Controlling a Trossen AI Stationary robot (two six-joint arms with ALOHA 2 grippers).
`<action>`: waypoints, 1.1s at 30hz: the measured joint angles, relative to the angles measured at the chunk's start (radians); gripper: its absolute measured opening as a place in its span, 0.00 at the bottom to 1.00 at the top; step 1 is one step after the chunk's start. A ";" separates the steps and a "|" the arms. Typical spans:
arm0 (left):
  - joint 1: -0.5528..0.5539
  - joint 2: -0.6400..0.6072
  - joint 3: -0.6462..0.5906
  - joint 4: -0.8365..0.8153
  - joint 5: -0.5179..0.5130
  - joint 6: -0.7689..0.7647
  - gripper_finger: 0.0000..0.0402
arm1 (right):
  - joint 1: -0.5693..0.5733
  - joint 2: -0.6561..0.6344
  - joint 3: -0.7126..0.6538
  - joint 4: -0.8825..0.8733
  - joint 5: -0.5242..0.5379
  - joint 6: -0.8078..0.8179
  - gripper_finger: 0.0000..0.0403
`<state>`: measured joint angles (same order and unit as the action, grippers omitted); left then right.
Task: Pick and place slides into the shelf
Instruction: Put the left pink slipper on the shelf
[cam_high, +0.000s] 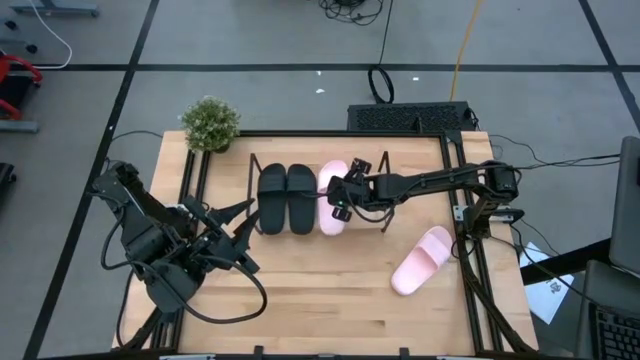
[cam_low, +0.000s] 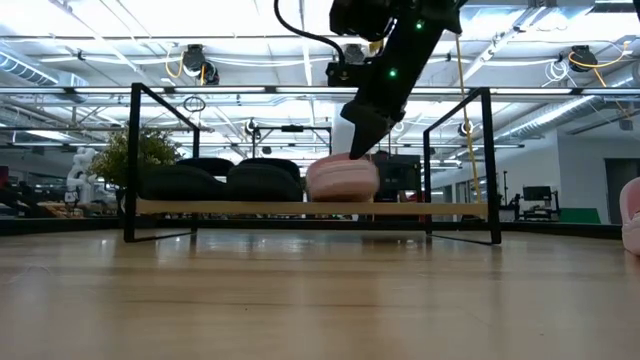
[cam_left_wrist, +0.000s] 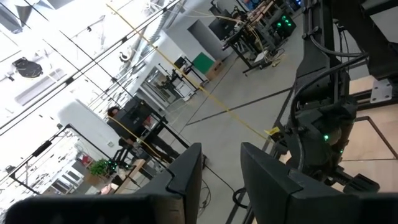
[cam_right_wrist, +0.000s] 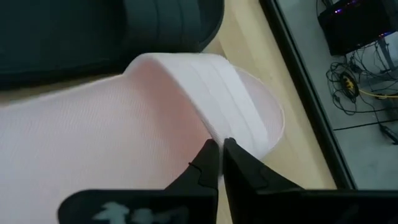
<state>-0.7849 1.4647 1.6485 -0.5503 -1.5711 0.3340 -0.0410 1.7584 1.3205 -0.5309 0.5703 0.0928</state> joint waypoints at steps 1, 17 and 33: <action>0.000 0.000 0.000 0.000 0.000 0.000 0.29 | 0.000 0.000 0.000 -0.009 0.001 -0.001 0.00; 0.000 0.000 0.000 0.001 0.000 -0.002 0.29 | 0.001 -0.001 0.000 0.003 0.004 -0.001 0.00; 0.000 0.000 0.000 0.001 0.000 -0.002 0.29 | -0.008 -0.001 0.000 0.042 0.003 0.000 0.00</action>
<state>-0.7849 1.4647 1.6485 -0.5495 -1.5711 0.3325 -0.0486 1.7576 1.3209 -0.4893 0.5736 0.0931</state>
